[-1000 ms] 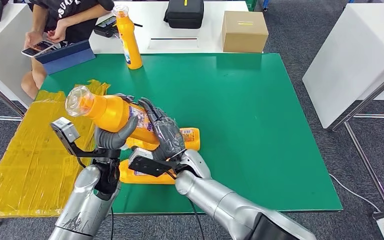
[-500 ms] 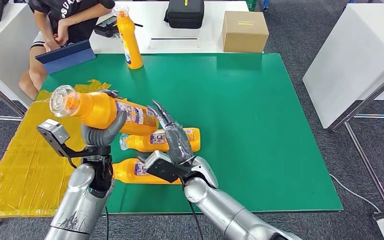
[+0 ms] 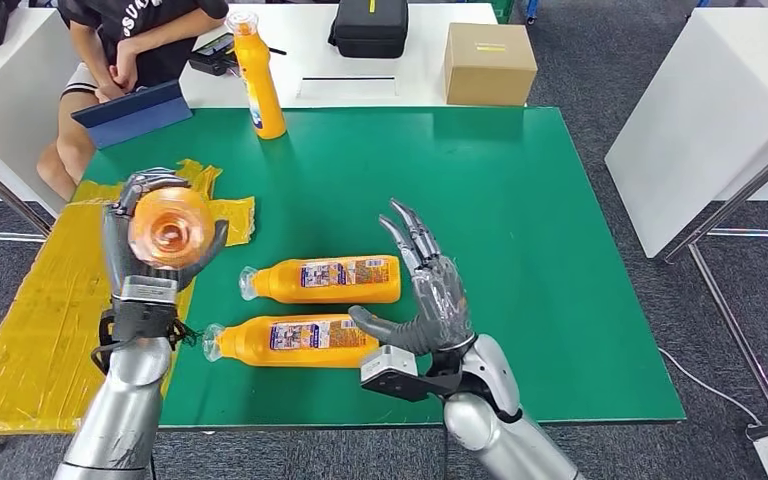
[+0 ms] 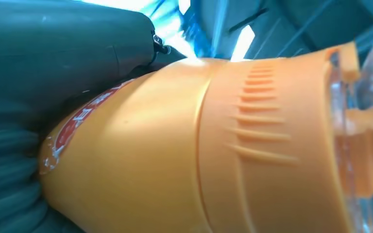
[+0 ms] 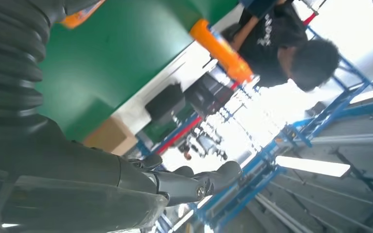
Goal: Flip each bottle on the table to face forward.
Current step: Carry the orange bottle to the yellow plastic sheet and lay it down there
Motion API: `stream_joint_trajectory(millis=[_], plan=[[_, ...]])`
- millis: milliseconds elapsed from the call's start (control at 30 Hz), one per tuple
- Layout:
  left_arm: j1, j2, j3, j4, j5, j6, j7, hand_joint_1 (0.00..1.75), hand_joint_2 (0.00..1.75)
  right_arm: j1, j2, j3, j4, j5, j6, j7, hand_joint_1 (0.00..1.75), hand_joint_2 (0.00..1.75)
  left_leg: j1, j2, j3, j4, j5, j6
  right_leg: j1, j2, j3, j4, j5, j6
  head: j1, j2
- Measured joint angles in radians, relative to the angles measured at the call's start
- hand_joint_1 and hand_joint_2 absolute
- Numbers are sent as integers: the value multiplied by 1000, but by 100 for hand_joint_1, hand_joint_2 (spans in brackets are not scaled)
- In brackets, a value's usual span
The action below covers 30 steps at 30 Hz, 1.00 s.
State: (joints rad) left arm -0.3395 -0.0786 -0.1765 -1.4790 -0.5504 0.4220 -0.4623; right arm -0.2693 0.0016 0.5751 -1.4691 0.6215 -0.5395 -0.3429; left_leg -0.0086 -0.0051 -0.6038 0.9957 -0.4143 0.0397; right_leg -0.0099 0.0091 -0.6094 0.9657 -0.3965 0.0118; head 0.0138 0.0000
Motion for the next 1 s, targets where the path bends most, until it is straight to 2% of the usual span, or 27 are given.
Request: stream_joint_trajectory(millis=[233,433,567,700,833,1000], plan=[[-91,78,-3,177,-430,237,93,175,175,107,-103,-114,-122,24,-22,13,0,175,0,0,0,0,0,0,-2,0,-1,0,0,0,0,0],[-172,133,3,350,-840,270,208,175,175,195,-168,-204,-207,71,-36,50,0,175,0,1,-1,0,0,0,-2,0,0,0,0,0,0,0],[-210,156,18,456,-925,270,267,175,175,238,-194,-244,-247,90,-36,59,0,175,1,2,-2,0,0,0,-2,1,0,1,0,0,0,0],[-250,185,4,556,-1002,270,390,175,175,257,-205,-261,-271,126,-35,76,0,175,1,1,-1,0,0,0,-2,1,-1,0,0,0,0,0],[-315,214,-42,704,-1016,269,536,175,175,285,-205,-269,-302,176,-34,101,0,175,1,1,-1,0,0,0,-2,1,-1,1,0,0,0,0],[-360,231,-61,834,-1018,238,619,175,175,307,-204,-270,-316,204,-31,114,0,175,1,2,-1,0,0,0,-2,2,-1,1,0,0,0,0]])
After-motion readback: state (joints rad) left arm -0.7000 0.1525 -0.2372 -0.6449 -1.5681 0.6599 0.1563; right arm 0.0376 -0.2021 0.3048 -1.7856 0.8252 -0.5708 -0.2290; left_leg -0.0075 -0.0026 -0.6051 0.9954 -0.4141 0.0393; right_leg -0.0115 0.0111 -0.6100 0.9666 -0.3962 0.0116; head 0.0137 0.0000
